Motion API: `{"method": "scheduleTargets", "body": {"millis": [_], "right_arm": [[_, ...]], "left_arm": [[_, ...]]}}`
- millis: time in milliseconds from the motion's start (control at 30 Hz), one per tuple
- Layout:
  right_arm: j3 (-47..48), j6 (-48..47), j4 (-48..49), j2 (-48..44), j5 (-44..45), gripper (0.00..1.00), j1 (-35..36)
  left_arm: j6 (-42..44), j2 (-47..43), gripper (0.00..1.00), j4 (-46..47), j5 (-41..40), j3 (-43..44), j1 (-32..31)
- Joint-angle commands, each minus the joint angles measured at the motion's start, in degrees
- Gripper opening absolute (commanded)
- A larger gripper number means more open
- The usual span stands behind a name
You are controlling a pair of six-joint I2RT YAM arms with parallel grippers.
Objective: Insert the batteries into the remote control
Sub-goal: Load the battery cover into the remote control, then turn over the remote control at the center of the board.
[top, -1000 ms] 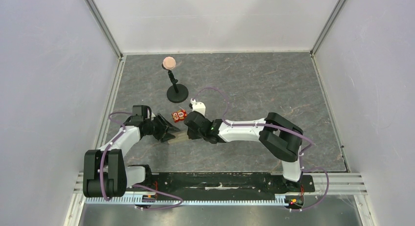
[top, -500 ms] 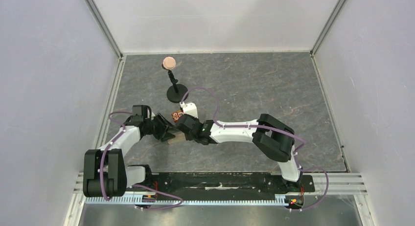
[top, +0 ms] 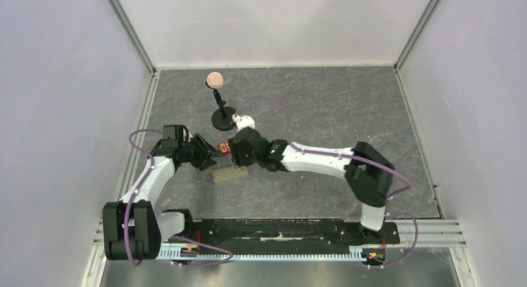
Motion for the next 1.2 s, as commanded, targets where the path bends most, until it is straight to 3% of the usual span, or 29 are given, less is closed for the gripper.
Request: {"method": "scheduleTargets", "body": {"millis": [0, 100, 167, 233, 367, 633, 967, 1167], "right_arm": [[-7.20, -10.30, 10.18, -7.68, -16.99, 0.61, -6.02], [-8.16, -23.84, 9.38, -7.15, -29.11, 0.70, -7.62], [-6.25, -31.73, 6.39, -5.53, -32.63, 0.80, -7.63], [-3.49, -37.35, 3.72, -3.22, -33.36, 0.84, -7.69], [0.14, -46.68, 2.00, 1.20, -32.47, 0.88, -7.58], [0.89, -60.66, 2.24, 5.98, -33.42, 0.84, -7.41], [3.58, -65.34, -0.53, 10.38, -40.88, 0.81, -7.31], [6.79, -64.89, -4.39, 14.39, -43.73, 0.64, -7.24]], "left_arm": [[5.04, -5.98, 0.52, -4.94, -5.78, 4.36, 0.09], [6.87, -10.49, 0.54, -7.80, -9.24, 4.96, 0.11], [7.41, -13.36, 0.56, -9.70, -11.60, 5.08, 0.07], [7.98, -15.73, 0.59, -12.20, -14.28, 5.61, 0.08], [6.97, -19.66, 0.80, -15.11, -18.69, 5.70, 0.15], [5.96, -20.29, 0.83, -16.99, -19.62, 7.31, 0.17], [5.94, -18.91, 0.83, -17.15, -19.77, 8.40, 0.28], [5.86, -18.39, 0.83, -17.38, -19.96, 8.98, 0.37]]}}
